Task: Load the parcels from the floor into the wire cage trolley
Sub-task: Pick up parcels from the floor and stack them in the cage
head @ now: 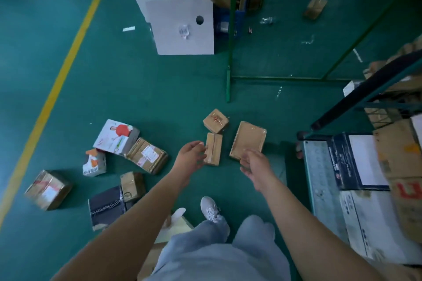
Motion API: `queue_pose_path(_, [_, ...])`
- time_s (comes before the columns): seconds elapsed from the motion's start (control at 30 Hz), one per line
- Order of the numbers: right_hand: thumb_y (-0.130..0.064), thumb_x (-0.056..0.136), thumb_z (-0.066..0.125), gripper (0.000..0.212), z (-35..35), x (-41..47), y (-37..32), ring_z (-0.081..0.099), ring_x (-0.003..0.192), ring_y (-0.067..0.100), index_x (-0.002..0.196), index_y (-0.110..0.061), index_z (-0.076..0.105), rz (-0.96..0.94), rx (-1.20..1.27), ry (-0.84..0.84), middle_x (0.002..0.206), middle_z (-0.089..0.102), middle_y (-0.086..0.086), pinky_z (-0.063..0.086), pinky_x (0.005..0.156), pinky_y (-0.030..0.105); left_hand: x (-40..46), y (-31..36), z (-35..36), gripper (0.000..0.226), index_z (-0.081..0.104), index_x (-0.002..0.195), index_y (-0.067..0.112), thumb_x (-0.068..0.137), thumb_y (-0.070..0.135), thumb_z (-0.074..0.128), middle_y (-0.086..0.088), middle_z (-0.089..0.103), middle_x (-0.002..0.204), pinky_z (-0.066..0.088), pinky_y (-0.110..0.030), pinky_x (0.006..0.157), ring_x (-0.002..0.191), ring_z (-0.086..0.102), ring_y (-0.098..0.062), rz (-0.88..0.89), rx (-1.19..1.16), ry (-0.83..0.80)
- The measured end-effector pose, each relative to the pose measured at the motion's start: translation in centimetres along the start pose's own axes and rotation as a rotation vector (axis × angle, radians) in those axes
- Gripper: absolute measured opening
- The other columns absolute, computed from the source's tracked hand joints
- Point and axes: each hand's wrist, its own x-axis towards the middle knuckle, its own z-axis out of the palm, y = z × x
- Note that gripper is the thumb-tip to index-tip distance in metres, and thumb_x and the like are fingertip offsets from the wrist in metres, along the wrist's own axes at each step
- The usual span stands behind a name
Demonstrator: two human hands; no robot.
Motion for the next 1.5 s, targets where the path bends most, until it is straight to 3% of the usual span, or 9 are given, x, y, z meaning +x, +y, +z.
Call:
queue_pose_path(0.23, [-0.013, 0.104, 0.050, 0.013, -1.0, 8.7, -1.9, 0.056, 0.105, 0.023, 0.103, -0.020, 0.061, 0.021, -0.035, 0.045, 0.109, 0.060, 0.007, 0.049, 0.104, 0.041, 9.2, 1.0, 3.4, 0.023, 0.060, 0.120, 0.019, 0.098, 0.024, 0.065, -0.005, 0.065, 0.104, 0.050, -0.033, 0.080, 0.090, 0.062, -0.020, -0.054, 0.266, -0.143])
queue_pose_path(0.37, [-0.018, 0.107, 0.046, 0.026, -2.8, 16.9, -0.3, 0.057, 0.123, 0.030, 0.130, -0.011, 0.056, 0.071, -0.076, 0.071, 0.131, 0.061, 0.013, 0.047, 0.108, 0.043, 17.1, -0.6, 6.7, 0.027, 0.057, 0.115, 0.021, 0.091, 0.023, 0.069, -0.008, 0.060, 0.112, 0.047, -0.032, 0.076, 0.091, 0.059, -0.025, -0.143, 0.339, -0.217])
queue_pose_path(0.5, [-0.018, 0.105, 0.049, 0.026, -4.3, 24.1, 1.6, 0.054, 0.103, 0.019, 0.129, -0.012, 0.057, 0.118, -0.104, 0.100, 0.110, 0.060, 0.006, 0.048, 0.105, 0.041, 24.2, -3.8, 9.7, 0.025, 0.060, 0.121, 0.020, 0.098, 0.027, 0.067, -0.005, 0.060, 0.104, 0.052, -0.028, 0.073, 0.083, 0.059, -0.017, -0.200, 0.427, -0.188])
queue_pose_path(0.63, [-0.018, 0.105, 0.047, 0.028, -6.7, 33.5, 6.1, 0.055, 0.106, 0.019, 0.131, -0.013, 0.059, 0.167, -0.148, 0.123, 0.116, 0.059, 0.004, 0.050, 0.104, 0.041, 33.1, -8.9, 13.7, 0.032, 0.056, 0.131, 0.017, 0.101, 0.026, 0.062, -0.005, 0.062, 0.108, 0.054, -0.036, 0.090, 0.093, 0.061, -0.020, -0.234, 0.546, -0.234])
queue_pose_path(0.9, [-0.023, 0.104, 0.051, 0.030, -10.6, 51.0, 15.7, 0.056, 0.100, 0.019, 0.131, -0.014, 0.061, 0.200, -0.227, 0.127, 0.113, 0.061, 0.002, 0.051, 0.103, 0.043, 50.0, -20.4, 20.2, 0.056, 0.042, 0.149, 0.022, 0.099, 0.034, 0.064, -0.002, 0.054, 0.101, 0.048, -0.038, 0.088, 0.082, 0.050, -0.016, -0.273, 0.713, -0.218])
queue_pose_path(1.13, [-0.026, 0.103, 0.053, 0.051, -12.8, 62.5, 23.4, 0.048, 0.135, 0.031, 0.149, -0.008, 0.043, 0.250, -0.314, 0.232, 0.150, 0.048, 0.012, 0.038, 0.105, 0.039, 60.1, -30.7, 22.1, 0.074, 0.018, 0.159, 0.021, 0.100, 0.030, 0.061, 0.002, 0.046, 0.103, 0.049, -0.043, 0.095, 0.105, 0.046, -0.023, -0.384, 0.757, -0.165])
queue_pose_path(1.2, [-0.032, 0.102, 0.054, 0.064, -13.1, 64.2, 25.1, 0.042, 0.140, 0.030, 0.158, -0.014, 0.029, 0.313, -0.300, 0.222, 0.159, 0.037, 0.008, 0.034, 0.112, 0.042, 61.7, -32.7, 22.2, 0.074, 0.021, 0.158, 0.020, 0.098, 0.034, 0.062, 0.002, 0.046, 0.095, 0.044, -0.038, 0.089, 0.094, 0.047, -0.019, -0.417, 0.752, -0.125])
queue_pose_path(1.33, [-0.034, 0.100, 0.059, 0.059, -13.4, 67.3, 27.5, 0.045, 0.134, 0.025, 0.151, -0.013, 0.040, 0.358, -0.236, 0.163, 0.153, 0.044, 0.004, 0.036, 0.117, 0.046, 64.2, -35.3, 22.4, 0.052, 0.049, 0.143, 0.009, 0.098, 0.032, 0.063, -0.001, 0.054, 0.105, 0.044, -0.031, 0.082, 0.089, 0.049, -0.017, -0.411, 0.720, -0.138])
queue_pose_path(1.5, [-0.041, 0.096, 0.064, 0.063, -13.6, 67.7, 28.4, 0.047, 0.133, 0.025, 0.147, -0.011, 0.042, 0.324, -0.190, 0.200, 0.151, 0.046, 0.005, 0.038, 0.113, 0.042, 64.7, -35.5, 21.4, 0.045, 0.054, 0.140, 0.015, 0.099, 0.032, 0.064, -0.005, 0.053, 0.136, 0.042, -0.041, 0.112, 0.124, 0.049, -0.024, -0.452, 0.587, -0.081])
